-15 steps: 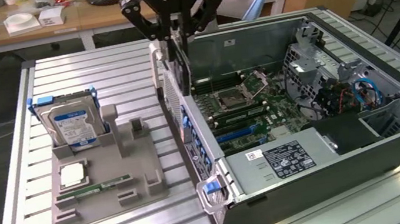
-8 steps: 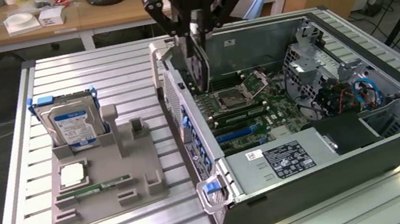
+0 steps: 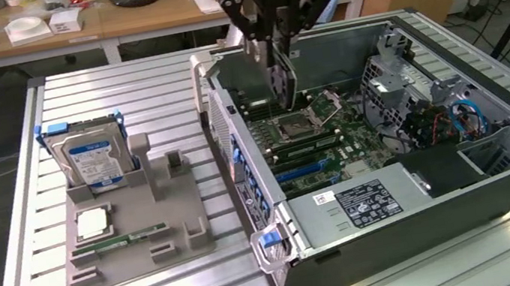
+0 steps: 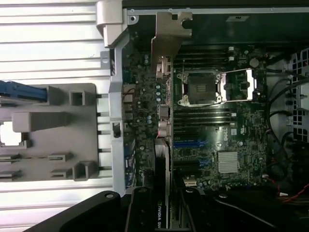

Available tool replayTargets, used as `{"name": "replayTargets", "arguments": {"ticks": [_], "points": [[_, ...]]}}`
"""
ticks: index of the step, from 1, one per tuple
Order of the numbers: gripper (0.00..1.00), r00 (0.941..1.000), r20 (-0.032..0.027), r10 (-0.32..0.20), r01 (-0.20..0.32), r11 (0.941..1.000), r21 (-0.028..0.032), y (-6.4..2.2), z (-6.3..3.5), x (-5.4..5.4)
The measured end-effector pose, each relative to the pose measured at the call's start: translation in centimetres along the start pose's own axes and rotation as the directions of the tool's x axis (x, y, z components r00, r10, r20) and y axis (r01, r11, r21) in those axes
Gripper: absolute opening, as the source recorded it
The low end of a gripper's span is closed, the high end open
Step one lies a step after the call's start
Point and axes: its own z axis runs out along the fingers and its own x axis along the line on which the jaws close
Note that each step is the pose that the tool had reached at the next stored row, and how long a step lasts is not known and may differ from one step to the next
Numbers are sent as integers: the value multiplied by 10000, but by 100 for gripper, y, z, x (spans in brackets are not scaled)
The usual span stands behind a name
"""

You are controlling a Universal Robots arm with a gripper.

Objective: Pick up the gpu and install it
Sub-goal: 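Pick up the gpu and move the gpu toward the slot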

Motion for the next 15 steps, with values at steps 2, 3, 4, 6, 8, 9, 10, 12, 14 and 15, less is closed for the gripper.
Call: {"name": "replayTargets", "arguments": {"ticks": [2,3,4,6,8,9,10,12,14,15], "points": [[26,10000,0,-10,10,10000,-1,6,2,-88],[26,10000,0,-16,16,10000,-1,9,3,-137],[26,10000,0,-20,20,10000,-1,11,4,-178],[26,10000,-2,-42,42,10000,-1,12,4,-186],[26,10000,-2,-43,43,10000,-4,12,4,-186],[26,10000,-2,-43,43,10000,-4,12,4,-186],[26,10000,-2,-43,43,10000,-5,12,4,-187],[26,10000,-5,-43,43,10000,-50,12,4,-187],[26,10000,-5,-42,42,10000,-51,12,4,-187],[26,10000,-5,-42,42,10000,-53,12,4,-186]]}}
